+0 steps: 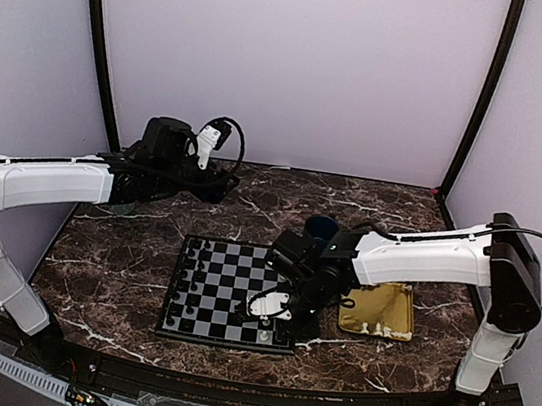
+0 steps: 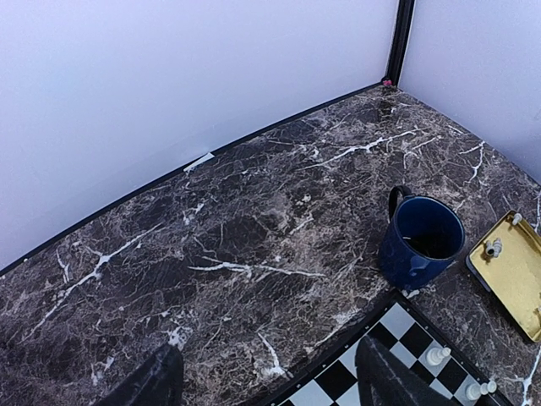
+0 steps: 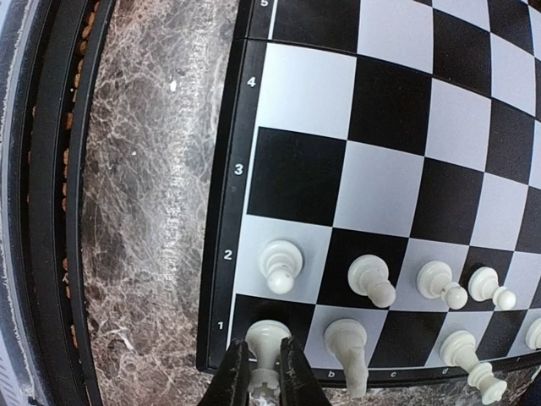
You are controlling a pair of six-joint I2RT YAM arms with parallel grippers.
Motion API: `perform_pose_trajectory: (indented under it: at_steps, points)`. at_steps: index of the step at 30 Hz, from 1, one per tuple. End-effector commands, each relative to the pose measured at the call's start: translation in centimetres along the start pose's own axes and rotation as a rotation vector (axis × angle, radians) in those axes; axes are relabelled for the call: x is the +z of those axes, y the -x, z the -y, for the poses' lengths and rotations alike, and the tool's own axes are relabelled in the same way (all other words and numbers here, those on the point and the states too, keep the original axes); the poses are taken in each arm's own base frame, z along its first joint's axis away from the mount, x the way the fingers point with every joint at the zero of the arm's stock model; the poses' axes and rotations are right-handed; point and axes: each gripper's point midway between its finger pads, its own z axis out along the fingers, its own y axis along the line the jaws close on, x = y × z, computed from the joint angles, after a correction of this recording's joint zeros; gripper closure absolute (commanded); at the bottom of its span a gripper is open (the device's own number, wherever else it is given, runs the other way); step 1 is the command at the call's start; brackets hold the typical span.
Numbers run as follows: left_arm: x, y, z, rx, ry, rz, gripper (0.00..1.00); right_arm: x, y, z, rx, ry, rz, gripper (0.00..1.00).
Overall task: Set up the chess pieces on the board
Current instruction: Place the rook at a1, then pick up the pawn from the storage box.
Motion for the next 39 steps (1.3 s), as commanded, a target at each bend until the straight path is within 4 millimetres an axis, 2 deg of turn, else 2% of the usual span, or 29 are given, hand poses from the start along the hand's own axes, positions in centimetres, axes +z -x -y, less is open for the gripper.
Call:
perform_pose_trajectory:
  at_steps: [1,14,17,21,22,23,24,27,29,30,31,34,37,39]
  points:
    - [-1.1,0.4,0.3,0.004,-0.018,0.014,0.28,0.6,-0.1,0.3,-0.009,-0.004,-0.01,0.87]
    - [-1.1,0.4,0.5,0.001,-0.031,0.013,0.28,0.8,-0.1,0.1,0.002,0.009,-0.013,0.78]
    - [-1.1,0.5,0.5,0.004,-0.032,0.014,0.28,-0.2,0.5,-0.1,0.0,0.016,0.004,0.76]
    - [-1.1,0.5,0.5,0.005,-0.03,0.015,0.28,-3.0,1.5,-0.2,-0.016,0.005,0.037,0.68]
    - [-1.1,0.5,0.5,0.006,-0.031,0.015,0.28,-3.8,1.7,-0.1,-0.017,-0.008,0.046,0.59]
    - [-1.2,0.5,0.5,0.006,-0.029,0.016,0.28,-4.7,1.9,0.1,-0.012,-0.025,0.059,0.11]
    - [-1.2,0.5,0.5,0.008,-0.029,0.016,0.28,-5.7,2.1,0.4,-0.006,-0.04,0.079,0.01]
    - [-1.3,0.6,0.5,0.011,-0.029,0.019,0.27,-8.9,2.5,1.7,0.019,-0.084,0.161,0.02]
    - [-1.3,0.6,0.5,0.005,-0.03,0.022,0.23,-10.9,1.9,3.8,0.078,-0.155,0.206,0.02]
    - [-1.3,0.7,0.5,0.001,-0.031,0.023,0.08,-11.3,1.2,4.9,0.102,-0.185,0.21,0.02]
    - [-1.3,0.6,0.5,-0.005,-0.033,0.023,0.02,-12.0,0.6,5.6,0.111,-0.216,0.212,0.02]
    - [-1.0,0.4,0.6,-0.035,-0.038,0.0,0.01,-14.1,-1.3,7.1,0.142,-0.293,0.236,0.02]
    - [-0.7,0.1,1.2,-0.038,-0.068,-0.025,0.01,-15.5,-2.8,7.8,0.201,-0.294,0.281,0.02]
    - [-0.7,0.1,1.5,-0.033,-0.088,-0.028,0.01,-17.4,-3.6,9.4,0.276,-0.386,0.307,0.02]
